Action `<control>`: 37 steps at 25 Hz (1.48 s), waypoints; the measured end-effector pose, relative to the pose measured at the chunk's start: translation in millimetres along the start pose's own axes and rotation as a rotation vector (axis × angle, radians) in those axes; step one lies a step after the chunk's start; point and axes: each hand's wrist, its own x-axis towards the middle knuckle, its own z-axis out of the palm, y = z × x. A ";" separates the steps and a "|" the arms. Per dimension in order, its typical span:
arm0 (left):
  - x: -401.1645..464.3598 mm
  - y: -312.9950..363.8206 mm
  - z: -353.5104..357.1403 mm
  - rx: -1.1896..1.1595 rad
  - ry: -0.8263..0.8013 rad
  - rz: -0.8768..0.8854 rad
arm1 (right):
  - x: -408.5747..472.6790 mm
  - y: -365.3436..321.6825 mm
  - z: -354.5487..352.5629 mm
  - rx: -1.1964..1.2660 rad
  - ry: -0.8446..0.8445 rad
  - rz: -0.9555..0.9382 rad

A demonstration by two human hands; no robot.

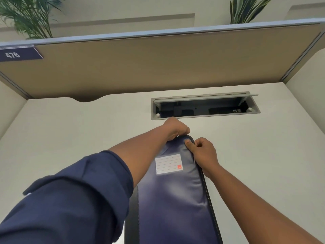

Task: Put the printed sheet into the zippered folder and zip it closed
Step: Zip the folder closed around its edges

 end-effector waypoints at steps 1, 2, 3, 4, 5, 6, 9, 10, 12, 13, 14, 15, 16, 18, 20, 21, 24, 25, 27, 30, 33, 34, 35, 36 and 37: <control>3.2 -2.8 1.7 0.001 0.014 0.005 | 3.5 1.5 1.0 -0.004 0.009 -0.010; 6.4 -6.2 2.5 0.007 0.032 0.006 | 5.7 3.1 2.3 0.003 0.022 -0.009; 10.0 -9.9 2.0 0.012 0.048 0.004 | 7.3 5.2 3.7 0.013 0.040 -0.001; 13.4 -14.1 1.1 0.013 0.056 -0.001 | 8.1 7.9 5.0 0.028 0.060 0.014; 16.3 -18.6 -0.4 0.012 0.058 -0.005 | 8.5 11.2 6.0 0.042 0.081 0.031; 18.2 -23.9 -2.6 0.013 0.060 -0.007 | 8.4 14.0 6.7 0.050 0.100 0.046; 21.2 -42.4 -13.3 0.024 0.085 -0.017 | 9.7 20.3 8.0 0.040 0.135 0.051; 21.9 -49.5 -18.1 0.023 0.097 -0.022 | 10.2 21.2 7.7 0.034 0.144 0.049; 23.8 -64.2 -29.1 0.021 0.123 -0.029 | 10.9 23.0 5.9 0.035 0.162 0.059; 24.8 -71.1 -35.1 0.022 0.137 -0.033 | 11.5 24.0 4.3 0.036 0.169 0.066; 25.1 -78.0 -41.1 0.023 0.151 -0.040 | 11.8 25.2 3.0 0.033 0.176 0.068; 25.4 -84.0 -46.9 0.027 0.169 -0.049 | 12.0 26.1 1.8 0.027 0.182 0.069; 25.4 -90.2 -52.8 0.033 0.186 -0.058 | 12.1 26.8 0.6 0.023 0.189 0.070; 25.7 -103.0 -65.8 0.045 0.213 -0.074 | 12.5 27.8 -1.5 0.016 0.199 0.080; 27.4 -116.5 -81.3 0.033 0.239 -0.097 | 13.8 28.3 -3.4 0.021 0.207 0.088; 28.5 -122.7 -88.5 0.015 0.251 -0.113 | 14.8 28.4 -4.3 0.023 0.208 0.090; 29.3 -134.6 -101.2 -0.037 0.269 -0.130 | 16.6 25.5 -3.1 0.023 0.206 0.093; 29.3 -136.3 -101.4 -0.039 0.277 -0.124 | 16.8 24.5 -1.8 0.026 0.210 0.096; 29.0 -138.2 -99.6 -0.037 0.296 -0.101 | 17.4 22.7 0.9 0.038 0.225 0.099; 28.3 -139.5 -97.7 -0.040 0.327 -0.065 | 19.1 20.8 2.0 0.048 0.247 0.115; 22.1 -142.7 -94.5 -0.107 0.373 -0.050 | 20.8 20.9 0.6 0.067 0.215 0.128; 17.7 -144.7 -92.8 -0.153 0.385 -0.040 | 20.6 21.6 -1.4 0.073 0.196 0.125; 11.6 -147.4 -90.7 -0.201 0.394 -0.023 | 19.0 22.2 -3.6 0.077 0.168 0.115; 4.4 -151.0 -88.4 -0.251 0.401 -0.007 | 15.7 22.1 -5.8 0.081 0.137 0.102; -4.4 -155.8 -86.1 -0.284 0.407 0.009 | 11.6 23.0 -9.0 0.076 0.108 0.085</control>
